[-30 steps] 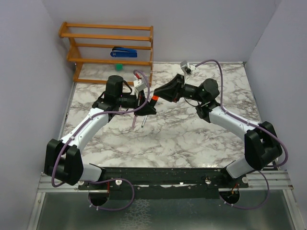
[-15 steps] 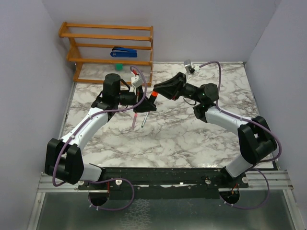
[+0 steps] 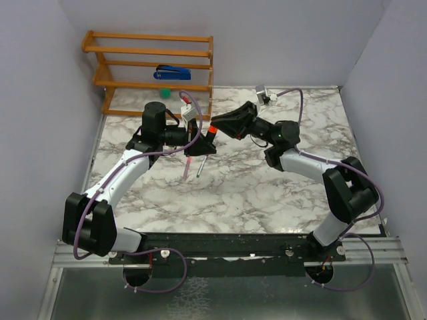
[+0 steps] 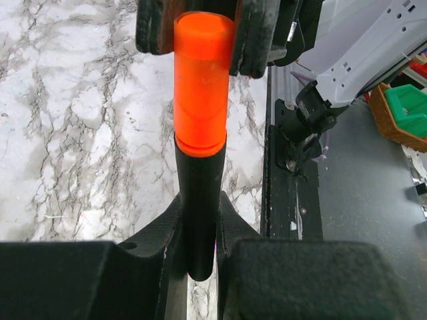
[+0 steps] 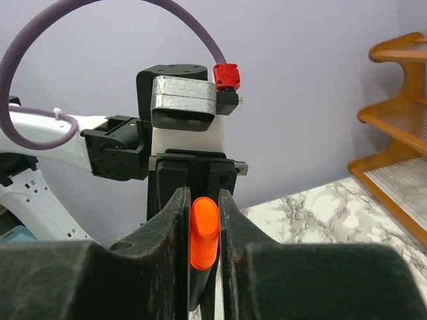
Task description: Insert the pens into the pen caps
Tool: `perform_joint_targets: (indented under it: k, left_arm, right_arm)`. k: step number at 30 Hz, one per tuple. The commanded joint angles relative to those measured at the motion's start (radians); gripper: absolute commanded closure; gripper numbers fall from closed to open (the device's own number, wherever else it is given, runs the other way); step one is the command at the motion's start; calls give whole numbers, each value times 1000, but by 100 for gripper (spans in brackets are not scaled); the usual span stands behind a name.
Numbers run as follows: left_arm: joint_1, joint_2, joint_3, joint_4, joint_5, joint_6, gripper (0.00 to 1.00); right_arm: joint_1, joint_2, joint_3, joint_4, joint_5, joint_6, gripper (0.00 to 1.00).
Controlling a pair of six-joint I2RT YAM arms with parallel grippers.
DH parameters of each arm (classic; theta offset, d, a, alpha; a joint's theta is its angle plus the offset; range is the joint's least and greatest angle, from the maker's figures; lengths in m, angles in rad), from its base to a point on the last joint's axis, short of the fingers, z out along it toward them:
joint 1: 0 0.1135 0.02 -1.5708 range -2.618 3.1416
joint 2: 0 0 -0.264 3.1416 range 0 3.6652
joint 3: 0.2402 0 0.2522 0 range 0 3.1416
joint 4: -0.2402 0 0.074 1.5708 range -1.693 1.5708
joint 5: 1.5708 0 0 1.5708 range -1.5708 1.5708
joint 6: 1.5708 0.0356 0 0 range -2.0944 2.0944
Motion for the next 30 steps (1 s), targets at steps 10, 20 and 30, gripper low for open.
perform_joint_targets:
  k: [10, 20, 30]
  left_arm:
    - [23, -37, 47, 221, -30, -20, 100]
    - [34, -38, 66, 224, -38, -19, 100]
    - [40, -34, 96, 226, -52, -17, 100]
  right_arm:
    - [93, -50, -4, -816, -166, -503, 100]
    - [101, 3, -10, -740, -263, -429, 100]
    - [111, 24, -26, -721, -331, -416, 100]
